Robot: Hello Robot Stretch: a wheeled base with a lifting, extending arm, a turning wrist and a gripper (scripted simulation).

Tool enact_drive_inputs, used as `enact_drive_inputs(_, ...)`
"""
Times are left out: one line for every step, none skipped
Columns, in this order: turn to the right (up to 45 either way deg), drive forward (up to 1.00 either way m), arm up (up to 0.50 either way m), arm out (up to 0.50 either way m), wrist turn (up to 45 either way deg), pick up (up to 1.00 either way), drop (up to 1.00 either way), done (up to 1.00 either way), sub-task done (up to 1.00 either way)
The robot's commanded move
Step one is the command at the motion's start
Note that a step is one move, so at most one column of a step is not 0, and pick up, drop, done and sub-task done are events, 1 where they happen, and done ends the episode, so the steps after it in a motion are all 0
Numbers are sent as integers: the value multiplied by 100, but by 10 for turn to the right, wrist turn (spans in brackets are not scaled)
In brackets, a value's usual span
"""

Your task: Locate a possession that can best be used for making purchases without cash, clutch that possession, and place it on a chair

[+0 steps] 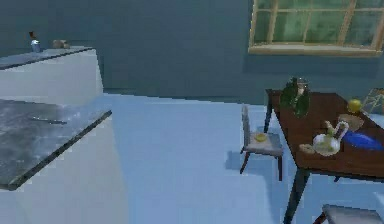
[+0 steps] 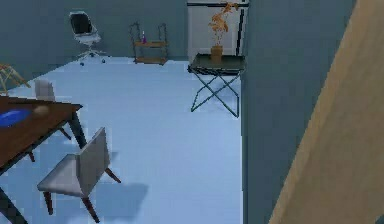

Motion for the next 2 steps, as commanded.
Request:
enact_drive_inputs(0,100,0,0,0,0,0,0,0)
enact_drive_inputs(0,55,0,0,0,0,0,0,0)
